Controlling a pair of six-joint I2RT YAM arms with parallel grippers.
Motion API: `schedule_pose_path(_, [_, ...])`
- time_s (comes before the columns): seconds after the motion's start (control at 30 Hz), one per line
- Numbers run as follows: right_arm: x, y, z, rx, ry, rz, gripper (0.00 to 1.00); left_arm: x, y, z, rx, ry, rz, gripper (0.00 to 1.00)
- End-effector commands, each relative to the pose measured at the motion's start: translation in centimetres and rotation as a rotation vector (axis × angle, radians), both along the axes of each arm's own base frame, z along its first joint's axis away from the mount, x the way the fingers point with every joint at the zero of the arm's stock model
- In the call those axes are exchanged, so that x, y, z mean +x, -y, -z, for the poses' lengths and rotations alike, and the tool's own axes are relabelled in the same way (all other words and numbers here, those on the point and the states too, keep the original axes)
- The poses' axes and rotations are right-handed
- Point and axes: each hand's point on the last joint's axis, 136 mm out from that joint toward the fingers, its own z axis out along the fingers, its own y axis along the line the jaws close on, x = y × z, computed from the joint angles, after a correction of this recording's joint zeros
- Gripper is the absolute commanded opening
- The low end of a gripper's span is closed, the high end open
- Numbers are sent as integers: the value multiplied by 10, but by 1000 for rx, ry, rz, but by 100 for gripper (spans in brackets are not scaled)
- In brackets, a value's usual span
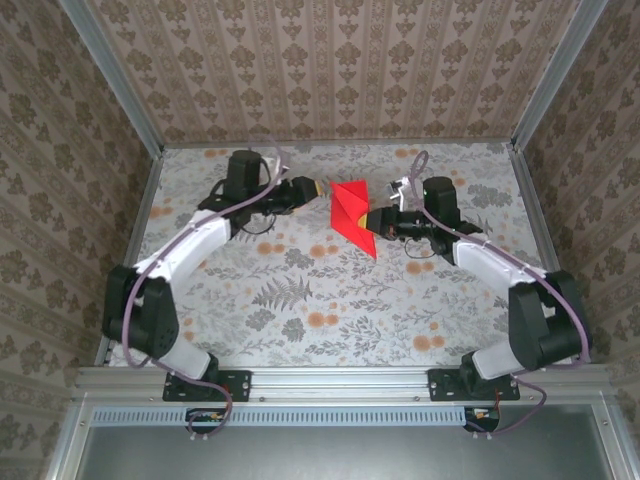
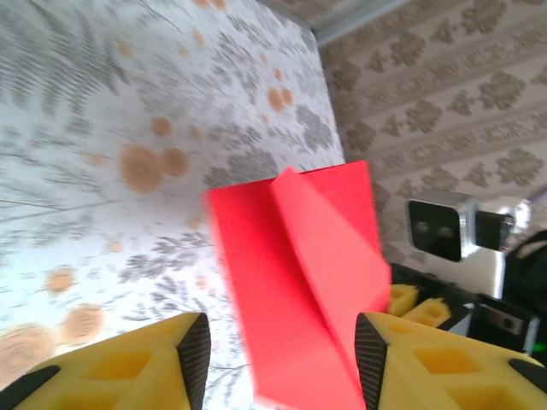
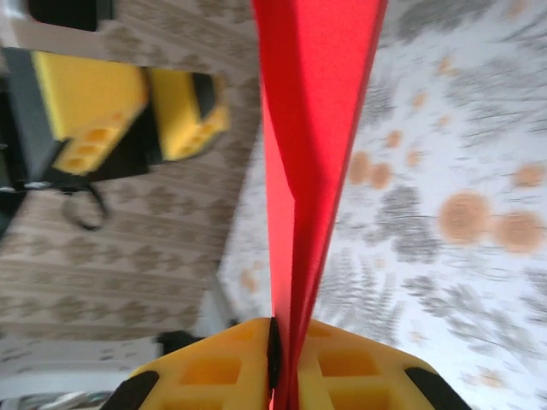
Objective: Fold a paper plane with a square sheet of paper (fold left side to right side)
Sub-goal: Turn over the paper at the center of the table.
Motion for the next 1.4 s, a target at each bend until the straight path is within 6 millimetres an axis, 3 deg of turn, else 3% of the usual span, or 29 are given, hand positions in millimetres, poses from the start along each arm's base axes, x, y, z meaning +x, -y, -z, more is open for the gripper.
schedule_pose_path(0.0, [-24, 30, 28, -425, 44, 17, 14, -11, -39, 6, 167, 61, -75, 52])
schedule_pose_path(0.23, [-30, 62, 52, -1208, 160, 50, 15, -26, -88, -1, 253, 145, -257, 59])
schedule_pose_path(0.4, [-19, 56, 55, -1602, 262, 1, 15, -35, -125, -7, 282, 171, -393, 65])
schedule_pose_path(0.57, [-11, 35, 71, -1816, 333, -80, 16, -46, -153, -10, 278, 175, -471, 68])
schedule_pose_path(0.83, [-9, 17, 119, -1981, 305, -217, 20, -51, -159, -5, 260, 152, -477, 69])
schedule_pose_path(1.07, [-31, 0, 150, -1920, 209, -360, 29, -52, -154, 3, 244, 119, -446, 69])
schedule_pose_path(1.2, [-49, -11, 154, -1793, 124, -396, 43, -51, -145, 17, 209, 62, -410, 69])
schedule_pose_path(1.37, [-67, -21, 137, -1622, 69, -376, 61, -50, -126, 42, 135, -39, -342, 69])
